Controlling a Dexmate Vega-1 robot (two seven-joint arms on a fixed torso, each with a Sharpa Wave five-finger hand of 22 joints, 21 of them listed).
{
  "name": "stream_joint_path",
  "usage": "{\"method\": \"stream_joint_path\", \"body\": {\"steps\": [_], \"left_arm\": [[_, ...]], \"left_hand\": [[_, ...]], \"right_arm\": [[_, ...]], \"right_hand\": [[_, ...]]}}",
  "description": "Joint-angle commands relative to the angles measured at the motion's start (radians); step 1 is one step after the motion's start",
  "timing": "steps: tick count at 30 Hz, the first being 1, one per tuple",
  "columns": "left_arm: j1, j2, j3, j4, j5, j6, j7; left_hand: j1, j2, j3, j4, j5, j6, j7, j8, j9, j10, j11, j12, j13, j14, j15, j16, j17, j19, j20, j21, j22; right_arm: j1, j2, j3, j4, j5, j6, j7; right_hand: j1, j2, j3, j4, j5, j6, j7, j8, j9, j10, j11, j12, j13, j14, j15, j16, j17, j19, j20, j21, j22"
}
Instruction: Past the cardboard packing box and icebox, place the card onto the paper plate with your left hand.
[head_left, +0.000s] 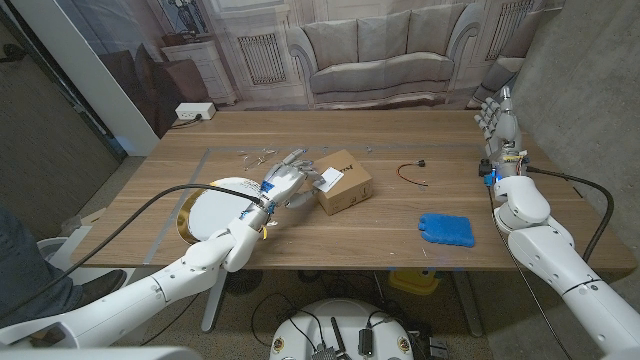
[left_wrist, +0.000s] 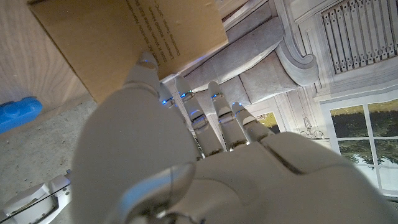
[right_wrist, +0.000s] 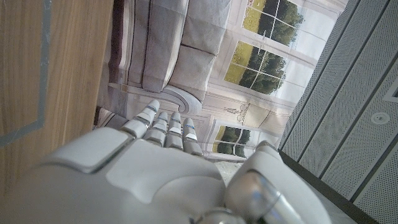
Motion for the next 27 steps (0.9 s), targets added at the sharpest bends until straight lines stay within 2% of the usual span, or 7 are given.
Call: {"method": "stream_joint_path", "body": {"steps": [1, 21, 27], "left_arm": [[-0.003, -0.008, 0.005, 0.004, 0.001, 0.004, 0.001], [-0.003, -0.026, -0.007, 0.021, -0.052, -0.024, 0.039], [0.006, -0.031, -0.016, 0.02, -0.077, -0.033, 0.048]], "left_hand": [[0.01, 0.001, 0.004, 0.005, -0.008, 0.03, 0.0, 0.014, 0.005, 0.029, -0.001, 0.012, 0.007, 0.024, -0.152, 0.01, 0.005, 0.011, -0.037, 0.003, 0.002], [-0.003, 0.006, 0.001, 0.02, -0.011, 0.095, 0.005, 0.036, 0.0, 0.092, -0.001, 0.019, 0.024, 0.088, -0.154, 0.019, 0.01, 0.03, -0.055, 0.006, 0.002], [0.0, 0.007, 0.002, 0.022, -0.01, 0.154, 0.017, 0.057, -0.004, 0.148, -0.001, 0.03, 0.044, 0.135, -0.158, 0.027, 0.017, 0.051, -0.06, 0.009, 0.002]], "right_arm": [[-0.006, 0.0, 0.004, -0.002, 0.006, 0.008, 0.005], [-0.012, -0.004, 0.008, -0.011, 0.004, 0.014, 0.012], [-0.005, -0.003, 0.004, -0.007, 0.005, 0.013, 0.019]], "right_hand": [[-0.001, 0.004, -0.003, -0.001, -0.004, 0.01, -0.004, 0.0, 0.004, 0.01, 0.002, 0.0, 0.002, 0.006, -0.002, 0.004, 0.003, 0.004, 0.005, 0.005, 0.006], [0.0, 0.005, -0.006, -0.003, -0.004, 0.01, -0.005, 0.0, 0.004, 0.01, 0.002, 0.0, 0.002, 0.007, -0.002, 0.003, 0.003, 0.005, 0.004, 0.005, 0.006], [0.0, 0.005, -0.007, -0.003, -0.004, 0.01, -0.005, 0.0, 0.004, 0.01, 0.002, -0.001, 0.002, 0.007, -0.002, 0.003, 0.003, 0.005, 0.004, 0.005, 0.006]]}}
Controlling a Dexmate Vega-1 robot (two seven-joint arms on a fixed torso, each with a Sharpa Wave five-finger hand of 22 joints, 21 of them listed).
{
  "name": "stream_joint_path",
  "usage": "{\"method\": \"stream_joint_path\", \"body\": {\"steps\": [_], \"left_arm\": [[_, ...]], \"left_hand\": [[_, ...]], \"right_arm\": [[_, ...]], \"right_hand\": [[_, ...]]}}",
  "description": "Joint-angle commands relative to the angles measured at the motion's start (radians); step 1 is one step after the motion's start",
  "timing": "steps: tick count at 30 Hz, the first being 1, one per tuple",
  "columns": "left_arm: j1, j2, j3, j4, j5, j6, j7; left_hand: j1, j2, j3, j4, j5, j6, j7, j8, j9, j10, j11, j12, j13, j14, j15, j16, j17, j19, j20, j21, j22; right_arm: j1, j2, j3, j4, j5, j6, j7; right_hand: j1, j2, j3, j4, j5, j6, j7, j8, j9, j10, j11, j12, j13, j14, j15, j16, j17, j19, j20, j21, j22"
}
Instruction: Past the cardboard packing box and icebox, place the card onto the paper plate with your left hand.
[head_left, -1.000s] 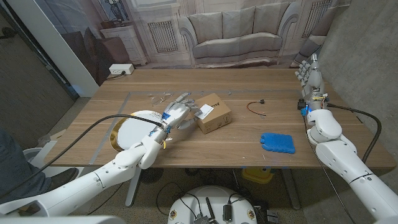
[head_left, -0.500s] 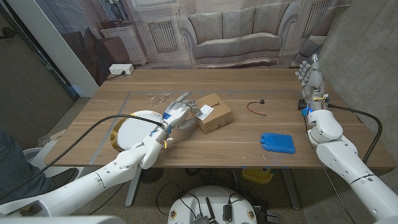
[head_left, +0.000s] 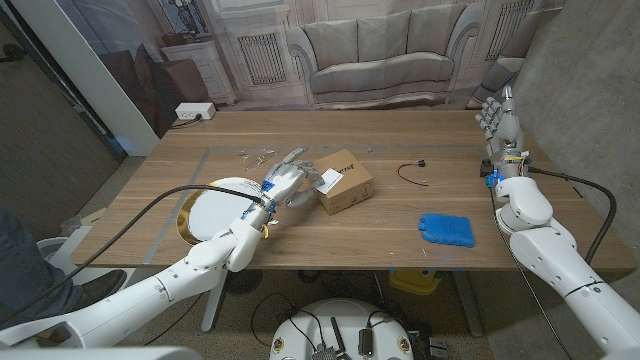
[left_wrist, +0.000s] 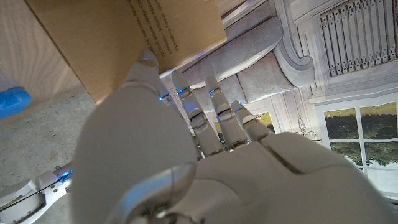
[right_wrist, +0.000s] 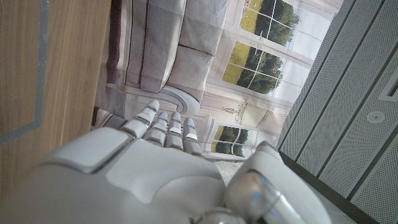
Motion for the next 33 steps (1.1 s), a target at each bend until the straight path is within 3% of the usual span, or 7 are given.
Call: {"method": "stream_joint_path", "body": {"steps": [1, 9, 33], "left_arm": [[0.012, -0.012, -0.017, 0.003, -0.049, -0.022, 0.026], [0.019, -0.02, -0.028, 0.0, -0.082, -0.041, 0.025], [0.032, -0.029, -0.049, -0.019, -0.104, -0.027, 0.012]], "left_hand": [[-0.001, 0.006, 0.007, 0.006, -0.002, 0.058, 0.014, 0.022, -0.001, 0.049, 0.002, 0.013, 0.022, 0.049, -0.145, 0.014, 0.01, 0.028, -0.066, 0.009, 0.002], [0.02, 0.012, 0.024, 0.001, -0.003, 0.106, 0.05, 0.03, -0.005, 0.111, 0.001, 0.024, 0.056, 0.116, -0.146, 0.023, 0.013, 0.057, -0.096, 0.01, 0.001], [0.036, 0.006, 0.044, -0.001, -0.002, 0.125, 0.101, 0.023, -0.003, 0.148, 0.009, 0.021, 0.094, 0.185, -0.155, 0.016, 0.01, 0.083, -0.111, 0.006, 0.001]], "right_arm": [[0.006, -0.002, -0.004, 0.002, 0.0, 0.002, 0.012], [0.01, -0.003, -0.006, -0.001, 0.002, -0.003, 0.011], [-0.015, -0.004, 0.006, -0.025, -0.01, 0.004, -0.001]], "right_hand": [[0.0, 0.005, -0.004, 0.0, -0.004, 0.005, 0.001, 0.0, 0.004, 0.011, 0.002, -0.001, 0.002, 0.007, -0.003, 0.003, 0.003, 0.005, 0.004, 0.005, 0.006], [0.0, 0.005, -0.005, 0.0, -0.003, 0.004, 0.001, 0.0, 0.004, 0.011, 0.002, -0.001, 0.002, 0.007, -0.003, 0.003, 0.003, 0.005, 0.004, 0.005, 0.006], [0.001, 0.006, -0.008, -0.002, -0.003, 0.004, 0.0, -0.001, 0.005, 0.011, 0.002, -0.002, 0.002, 0.007, -0.003, 0.003, 0.003, 0.006, 0.004, 0.005, 0.006]]}}
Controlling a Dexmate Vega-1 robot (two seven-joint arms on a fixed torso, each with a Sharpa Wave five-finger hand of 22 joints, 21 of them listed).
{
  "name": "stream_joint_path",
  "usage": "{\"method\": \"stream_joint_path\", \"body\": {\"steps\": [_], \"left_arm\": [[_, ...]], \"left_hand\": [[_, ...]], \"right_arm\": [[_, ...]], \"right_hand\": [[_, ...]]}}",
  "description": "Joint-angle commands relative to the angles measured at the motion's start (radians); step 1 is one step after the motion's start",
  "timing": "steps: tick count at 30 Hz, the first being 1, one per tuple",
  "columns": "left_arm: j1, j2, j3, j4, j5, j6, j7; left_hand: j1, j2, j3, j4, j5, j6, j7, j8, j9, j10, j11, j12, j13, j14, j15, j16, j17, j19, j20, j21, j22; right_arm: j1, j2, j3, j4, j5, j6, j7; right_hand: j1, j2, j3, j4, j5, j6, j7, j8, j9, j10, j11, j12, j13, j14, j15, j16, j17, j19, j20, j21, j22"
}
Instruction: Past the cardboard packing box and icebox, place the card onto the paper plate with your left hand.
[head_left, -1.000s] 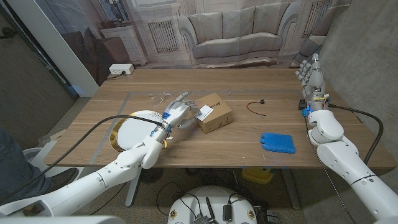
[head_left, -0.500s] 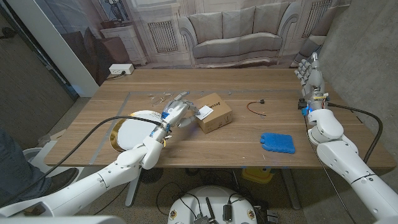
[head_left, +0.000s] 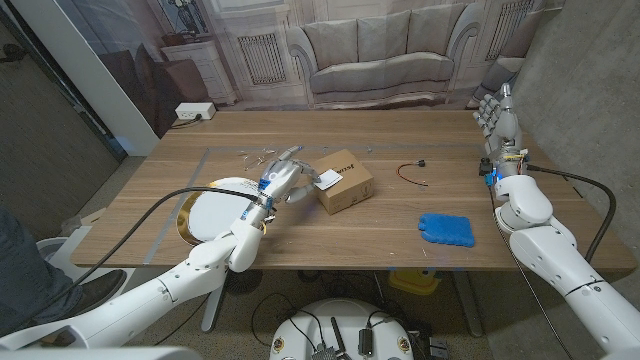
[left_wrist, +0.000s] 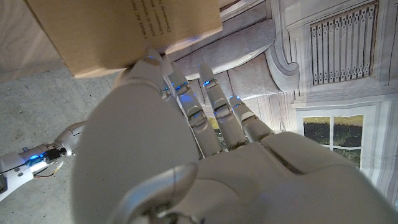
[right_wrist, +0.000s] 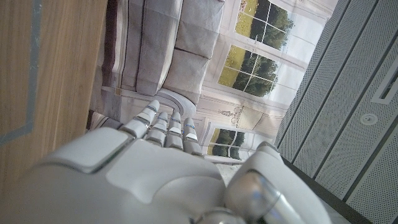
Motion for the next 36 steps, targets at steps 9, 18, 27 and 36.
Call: {"method": "stream_joint_path", "body": {"steps": [9, 18, 27, 36], "left_arm": [[0.01, 0.005, -0.023, -0.038, -0.013, 0.019, -0.038], [0.005, 0.01, -0.027, -0.049, -0.003, 0.023, -0.05], [0.017, 0.005, -0.044, -0.081, 0.005, 0.074, -0.06], [0.022, 0.014, -0.056, -0.111, 0.007, 0.096, -0.081]], "left_hand": [[0.013, 0.0, 0.021, -0.003, -0.002, 0.032, 0.065, -0.004, 0.007, 0.016, 0.002, 0.006, 0.022, 0.037, -0.128, -0.01, 0.006, 0.013, -0.114, 0.003, 0.003], [0.017, -0.002, 0.027, -0.003, -0.002, 0.028, 0.07, -0.007, 0.008, 0.021, 0.004, 0.008, 0.031, 0.053, -0.128, -0.013, 0.009, 0.013, -0.112, 0.001, 0.003], [0.018, -0.002, 0.034, -0.001, -0.002, 0.025, 0.074, -0.009, 0.009, 0.026, 0.009, 0.01, 0.04, 0.057, -0.131, -0.02, 0.012, 0.016, -0.108, 0.001, 0.003], [0.025, -0.003, 0.043, -0.003, -0.002, 0.031, 0.081, -0.008, 0.009, 0.033, 0.012, 0.013, 0.048, 0.069, -0.136, -0.021, 0.016, 0.025, -0.1, 0.003, 0.003]], "right_arm": [[-0.025, 0.002, 0.011, -0.021, -0.016, 0.007, -0.013], [-0.042, 0.011, 0.021, -0.035, -0.021, 0.016, -0.024], [-0.048, 0.011, 0.027, -0.036, -0.02, 0.016, -0.019], [-0.051, 0.015, 0.035, -0.03, -0.013, 0.023, -0.013]], "right_hand": [[0.001, 0.007, -0.005, 0.002, -0.003, 0.005, 0.0, -0.001, 0.005, 0.012, 0.002, -0.002, 0.002, 0.007, -0.003, 0.003, 0.003, 0.007, 0.004, 0.005, 0.006], [0.001, 0.007, -0.006, 0.002, -0.002, 0.005, 0.001, -0.001, 0.005, 0.011, 0.001, -0.002, 0.002, 0.007, -0.002, 0.003, 0.003, 0.007, 0.003, 0.005, 0.006], [0.002, 0.008, -0.007, 0.001, -0.002, 0.005, 0.001, -0.001, 0.005, 0.013, 0.003, -0.002, 0.002, 0.009, -0.003, 0.003, 0.003, 0.007, 0.004, 0.005, 0.006], [0.002, 0.009, -0.008, 0.001, -0.002, 0.006, 0.002, 0.0, 0.005, 0.013, 0.001, -0.002, 0.002, 0.009, -0.003, 0.003, 0.003, 0.007, 0.004, 0.005, 0.006]]}}
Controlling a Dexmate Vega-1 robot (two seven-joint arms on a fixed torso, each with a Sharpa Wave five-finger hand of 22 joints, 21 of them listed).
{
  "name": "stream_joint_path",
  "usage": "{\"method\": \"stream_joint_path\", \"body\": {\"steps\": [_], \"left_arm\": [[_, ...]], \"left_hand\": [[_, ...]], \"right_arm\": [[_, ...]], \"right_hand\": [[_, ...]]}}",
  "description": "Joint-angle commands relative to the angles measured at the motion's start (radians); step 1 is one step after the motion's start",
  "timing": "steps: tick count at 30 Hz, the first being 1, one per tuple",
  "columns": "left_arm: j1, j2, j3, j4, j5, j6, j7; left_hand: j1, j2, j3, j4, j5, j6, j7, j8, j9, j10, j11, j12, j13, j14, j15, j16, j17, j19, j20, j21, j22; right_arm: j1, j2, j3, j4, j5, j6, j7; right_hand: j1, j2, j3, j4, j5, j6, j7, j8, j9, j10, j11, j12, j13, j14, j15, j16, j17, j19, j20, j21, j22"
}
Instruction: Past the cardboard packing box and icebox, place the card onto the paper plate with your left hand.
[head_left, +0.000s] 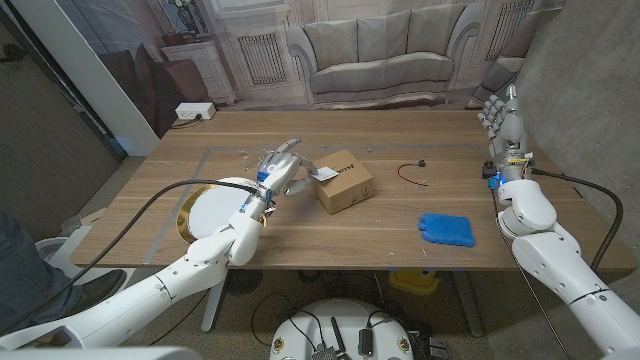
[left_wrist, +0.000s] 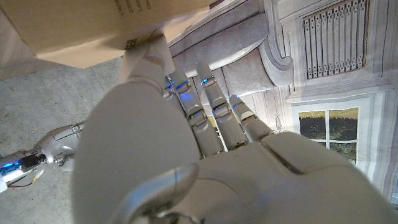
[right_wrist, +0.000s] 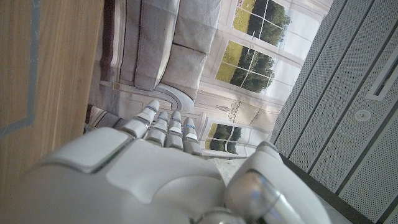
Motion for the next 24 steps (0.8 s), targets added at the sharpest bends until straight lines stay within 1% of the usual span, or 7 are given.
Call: {"method": "stream_joint_path", "body": {"steps": [1, 5, 8, 12, 23, 24], "left_arm": [[0.009, 0.007, -0.017, -0.04, 0.007, 0.04, -0.026], [0.008, 0.006, -0.02, -0.048, 0.012, 0.048, -0.029], [0.004, 0.0, -0.021, -0.045, 0.014, 0.055, -0.028], [-0.004, -0.008, -0.021, -0.04, 0.012, 0.058, -0.03], [-0.014, -0.001, -0.03, -0.063, -0.006, 0.052, -0.063], [-0.015, 0.001, -0.032, -0.067, -0.006, 0.053, -0.07]], "left_hand": [[0.011, 0.006, 0.011, -0.003, -0.002, 0.023, 0.029, -0.001, 0.005, 0.007, 0.002, 0.009, 0.007, 0.017, -0.119, -0.006, 0.004, 0.007, -0.099, 0.003, 0.003], [0.011, 0.005, 0.013, -0.003, -0.002, 0.023, 0.029, -0.001, 0.005, 0.004, 0.003, 0.009, 0.009, 0.019, -0.119, -0.007, 0.005, 0.008, -0.098, 0.002, 0.003], [0.012, 0.004, 0.015, -0.003, -0.003, 0.023, 0.029, -0.001, 0.005, 0.003, 0.003, 0.008, 0.012, 0.021, -0.119, -0.009, 0.005, 0.008, -0.096, 0.002, 0.003], [0.013, 0.002, 0.017, -0.003, -0.003, 0.026, 0.029, -0.001, 0.005, 0.003, 0.004, 0.008, 0.014, 0.02, -0.12, -0.011, 0.006, 0.01, -0.098, 0.002, 0.003], [0.013, 0.001, 0.023, -0.002, -0.004, 0.024, 0.026, -0.002, 0.006, -0.005, 0.005, 0.005, 0.022, 0.016, -0.119, -0.018, 0.006, 0.009, -0.096, 0.0, 0.003], [0.013, 0.001, 0.024, -0.002, -0.004, 0.024, 0.026, -0.002, 0.006, -0.005, 0.005, 0.005, 0.023, 0.015, -0.119, -0.018, 0.006, 0.009, -0.096, 0.0, 0.003]], "right_arm": [[-0.005, 0.004, 0.01, 0.004, 0.006, 0.009, 0.009], [-0.001, 0.002, 0.009, 0.01, 0.006, 0.01, 0.016], [0.002, 0.007, 0.009, 0.012, 0.012, 0.009, 0.014], [0.002, 0.002, 0.009, 0.011, 0.008, 0.004, 0.015], [-0.016, 0.003, 0.017, -0.003, 0.005, -0.005, -0.002], [-0.018, 0.003, 0.019, -0.006, 0.004, -0.005, -0.006]], "right_hand": [[0.002, 0.003, -0.004, -0.003, -0.002, 0.006, 0.002, 0.0, 0.005, 0.008, -0.005, -0.002, 0.002, 0.006, 0.002, 0.003, 0.003, 0.008, 0.003, 0.005, 0.006], [0.002, 0.004, -0.004, -0.004, -0.002, 0.006, 0.002, 0.0, 0.005, 0.008, -0.003, -0.002, 0.002, 0.006, 0.002, 0.003, 0.003, 0.007, 0.004, 0.005, 0.006], [0.002, 0.004, -0.004, -0.004, -0.002, 0.006, 0.001, 0.0, 0.005, 0.008, -0.002, -0.002, 0.002, 0.006, 0.001, 0.003, 0.003, 0.007, 0.004, 0.005, 0.006], [0.003, 0.004, -0.004, -0.004, -0.002, 0.007, 0.001, 0.0, 0.005, 0.009, -0.002, -0.002, 0.002, 0.006, 0.001, 0.003, 0.003, 0.007, 0.003, 0.005, 0.006], [0.003, 0.005, -0.005, -0.005, -0.002, 0.007, 0.001, 0.0, 0.005, 0.009, -0.004, -0.002, 0.002, 0.006, 0.0, 0.003, 0.003, 0.008, 0.003, 0.005, 0.006], [0.003, 0.006, -0.005, -0.005, -0.002, 0.008, 0.002, 0.0, 0.005, 0.01, -0.001, -0.002, 0.002, 0.006, 0.0, 0.003, 0.003, 0.008, 0.002, 0.005, 0.006]]}}
